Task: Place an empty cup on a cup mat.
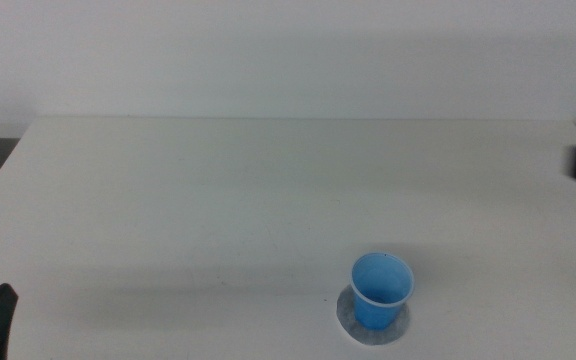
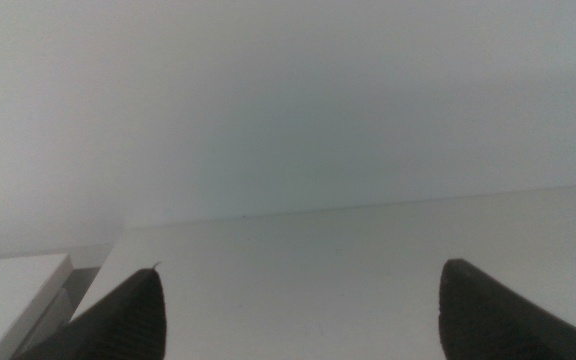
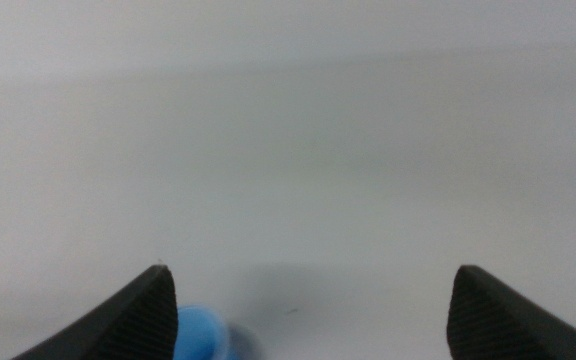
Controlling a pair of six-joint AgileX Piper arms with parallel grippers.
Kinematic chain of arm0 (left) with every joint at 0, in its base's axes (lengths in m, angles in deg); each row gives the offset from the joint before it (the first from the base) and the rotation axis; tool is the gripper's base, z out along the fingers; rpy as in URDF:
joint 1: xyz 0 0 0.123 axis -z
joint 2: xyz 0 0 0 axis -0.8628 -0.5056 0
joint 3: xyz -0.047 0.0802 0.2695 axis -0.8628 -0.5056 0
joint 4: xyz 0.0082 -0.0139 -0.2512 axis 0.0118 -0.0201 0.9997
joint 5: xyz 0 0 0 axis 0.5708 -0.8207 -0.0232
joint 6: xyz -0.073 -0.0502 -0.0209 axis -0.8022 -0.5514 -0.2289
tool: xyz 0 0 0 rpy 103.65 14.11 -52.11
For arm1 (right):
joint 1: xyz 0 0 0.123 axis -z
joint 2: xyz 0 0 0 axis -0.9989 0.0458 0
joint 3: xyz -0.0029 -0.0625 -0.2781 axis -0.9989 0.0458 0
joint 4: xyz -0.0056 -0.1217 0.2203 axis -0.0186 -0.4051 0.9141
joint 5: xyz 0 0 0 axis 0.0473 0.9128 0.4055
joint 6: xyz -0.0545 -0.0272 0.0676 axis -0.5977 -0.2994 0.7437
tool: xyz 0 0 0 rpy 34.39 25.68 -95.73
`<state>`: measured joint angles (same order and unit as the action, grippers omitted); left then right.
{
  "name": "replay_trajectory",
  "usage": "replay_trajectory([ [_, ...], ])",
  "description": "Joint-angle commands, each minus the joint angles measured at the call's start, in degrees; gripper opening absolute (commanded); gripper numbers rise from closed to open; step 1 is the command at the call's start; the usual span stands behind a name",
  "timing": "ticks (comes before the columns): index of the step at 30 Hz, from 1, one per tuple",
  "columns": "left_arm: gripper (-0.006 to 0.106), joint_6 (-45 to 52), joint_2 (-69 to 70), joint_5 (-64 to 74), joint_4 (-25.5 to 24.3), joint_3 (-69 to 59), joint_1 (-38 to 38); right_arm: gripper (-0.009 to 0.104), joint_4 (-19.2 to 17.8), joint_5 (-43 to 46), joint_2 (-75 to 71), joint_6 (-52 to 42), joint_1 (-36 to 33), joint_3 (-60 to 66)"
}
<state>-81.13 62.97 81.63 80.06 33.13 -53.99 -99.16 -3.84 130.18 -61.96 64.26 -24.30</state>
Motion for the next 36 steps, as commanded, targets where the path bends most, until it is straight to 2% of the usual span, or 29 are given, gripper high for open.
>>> replay_trajectory([
  [1, 0.094, -0.2, 0.2, -0.7, 0.4, 0.0, 0.0, 0.081, -1.3, 2.1, -6.3, -0.6, 3.5, 5.0],
  [3, 0.094, -0.2, 0.2, -0.7, 0.4, 0.0, 0.0, 0.082, 0.1, 4.2, -11.1, -4.8, 7.4, 9.8],
  [7, 0.094, -0.2, 0.2, -0.7, 0.4, 0.0, 0.0, 0.091, 8.8, 11.4, -19.3, -21.0, 18.0, 17.9],
  [8, 0.094, -0.2, 0.2, -0.7, 0.4, 0.0, 0.0, 0.093, 9.8, 12.7, -21.2, -23.3, 19.9, 19.6],
  [12, 0.094, -0.2, 0.2, -0.7, 0.4, 0.0, 0.0, 0.093, 9.5, 16.3, -27.8, -26.2, 25.1, 27.2],
  [15, 0.094, -0.2, 0.2, -0.7, 0.4, 0.0, 0.0, 0.093, 9.8, 19.7, -33.0, -26.5, 25.1, 32.7],
  [19, 0.094, -0.2, 0.2, -0.7, 0.4, 0.0, 0.0, 0.093, 9.9, 19.9, -40.8, -26.4, 25.1, 39.4],
  [21, 0.094, -0.2, 0.2, -0.7, 0.4, 0.0, 0.0, 0.093, 8.6, 19.8, -44.4, -26.4, 25.1, 42.5],
  [26, 0.094, -0.2, 0.2, -0.7, 0.4, 0.0, 0.0, 0.093, 6.6, 20.2, -45.1, -26.4, 25.1, 48.1],
  [31, 0.094, -0.2, 0.2, -0.7, 0.4, 0.0, 0.0, 0.093, 4.3, 20.7, -45.1, -26.3, 25.1, 48.1],
  [36, 0.094, -0.2, 0.2, -0.7, 0.4, 0.0, 0.0, 0.093, 4.0, 20.7, -45.1, -26.3, 25.1, 48.1],
])
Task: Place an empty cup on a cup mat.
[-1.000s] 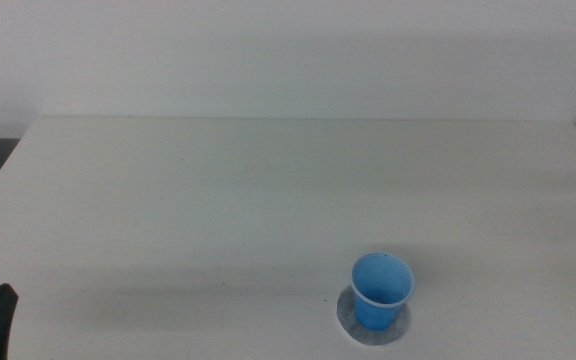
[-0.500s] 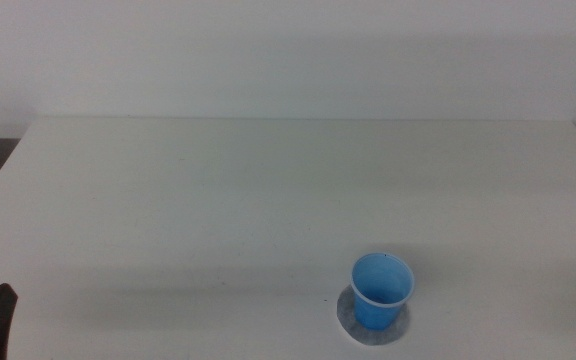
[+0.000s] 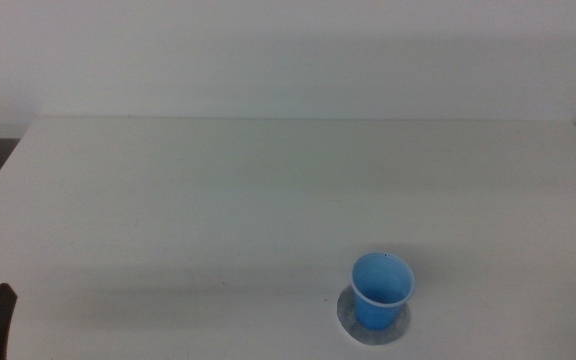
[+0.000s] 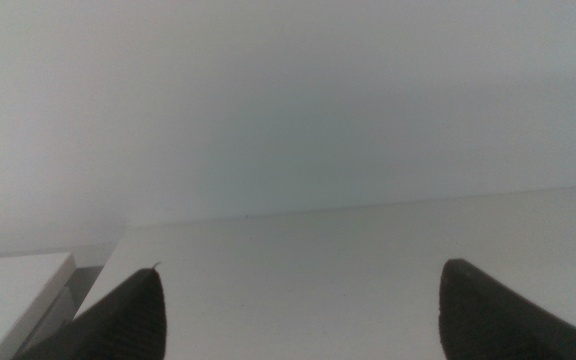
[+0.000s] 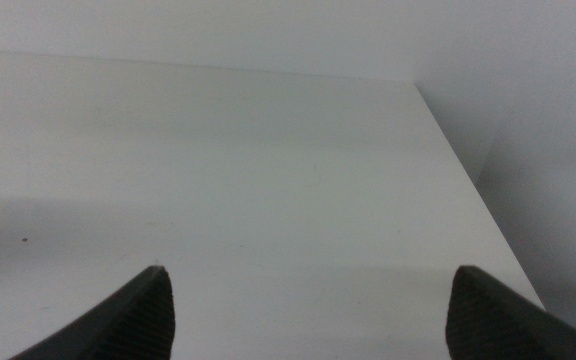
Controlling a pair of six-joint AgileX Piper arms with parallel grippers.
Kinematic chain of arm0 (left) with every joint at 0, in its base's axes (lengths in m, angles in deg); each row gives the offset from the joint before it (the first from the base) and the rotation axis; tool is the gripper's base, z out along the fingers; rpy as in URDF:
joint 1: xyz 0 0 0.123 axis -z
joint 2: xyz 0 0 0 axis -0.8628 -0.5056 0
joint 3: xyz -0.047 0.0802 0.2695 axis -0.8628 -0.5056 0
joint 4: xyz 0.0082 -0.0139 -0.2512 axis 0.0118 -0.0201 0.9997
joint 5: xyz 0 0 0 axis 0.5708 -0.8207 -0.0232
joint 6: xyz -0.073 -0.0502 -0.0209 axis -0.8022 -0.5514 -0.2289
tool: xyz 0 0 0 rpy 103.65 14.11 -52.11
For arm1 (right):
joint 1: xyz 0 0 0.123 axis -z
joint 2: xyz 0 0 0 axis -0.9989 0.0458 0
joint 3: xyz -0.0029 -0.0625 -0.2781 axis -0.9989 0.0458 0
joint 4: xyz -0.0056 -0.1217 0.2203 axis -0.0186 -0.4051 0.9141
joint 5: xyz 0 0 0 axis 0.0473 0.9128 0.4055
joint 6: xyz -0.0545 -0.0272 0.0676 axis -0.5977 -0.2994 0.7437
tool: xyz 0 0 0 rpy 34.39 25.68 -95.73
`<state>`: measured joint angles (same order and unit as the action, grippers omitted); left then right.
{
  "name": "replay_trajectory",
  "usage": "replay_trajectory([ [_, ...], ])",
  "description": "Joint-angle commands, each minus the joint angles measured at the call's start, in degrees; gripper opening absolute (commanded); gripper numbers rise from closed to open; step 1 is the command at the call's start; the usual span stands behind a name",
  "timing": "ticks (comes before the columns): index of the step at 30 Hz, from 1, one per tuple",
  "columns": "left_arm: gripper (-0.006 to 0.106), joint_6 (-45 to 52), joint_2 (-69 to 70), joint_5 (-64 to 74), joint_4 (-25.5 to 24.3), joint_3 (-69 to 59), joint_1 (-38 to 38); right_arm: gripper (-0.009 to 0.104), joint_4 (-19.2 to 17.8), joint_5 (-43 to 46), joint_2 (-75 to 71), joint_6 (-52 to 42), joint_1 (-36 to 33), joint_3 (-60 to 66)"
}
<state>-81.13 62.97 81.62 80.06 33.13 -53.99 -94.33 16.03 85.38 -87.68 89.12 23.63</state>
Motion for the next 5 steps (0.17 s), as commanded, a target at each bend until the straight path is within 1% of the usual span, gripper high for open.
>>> replay_trajectory([
  [1, 0.094, -0.2, 0.2, -0.7, 0.4, 0.0, 0.0, 0.093, -0.9, 0.9, -0.3, -0.6, 0.3, 0.2],
  [5, 0.094, -0.2, 0.2, -0.7, 0.4, 0.0, 0.0, 0.093, -0.9, 0.9, -0.3, -0.6, 0.3, 0.2],
])
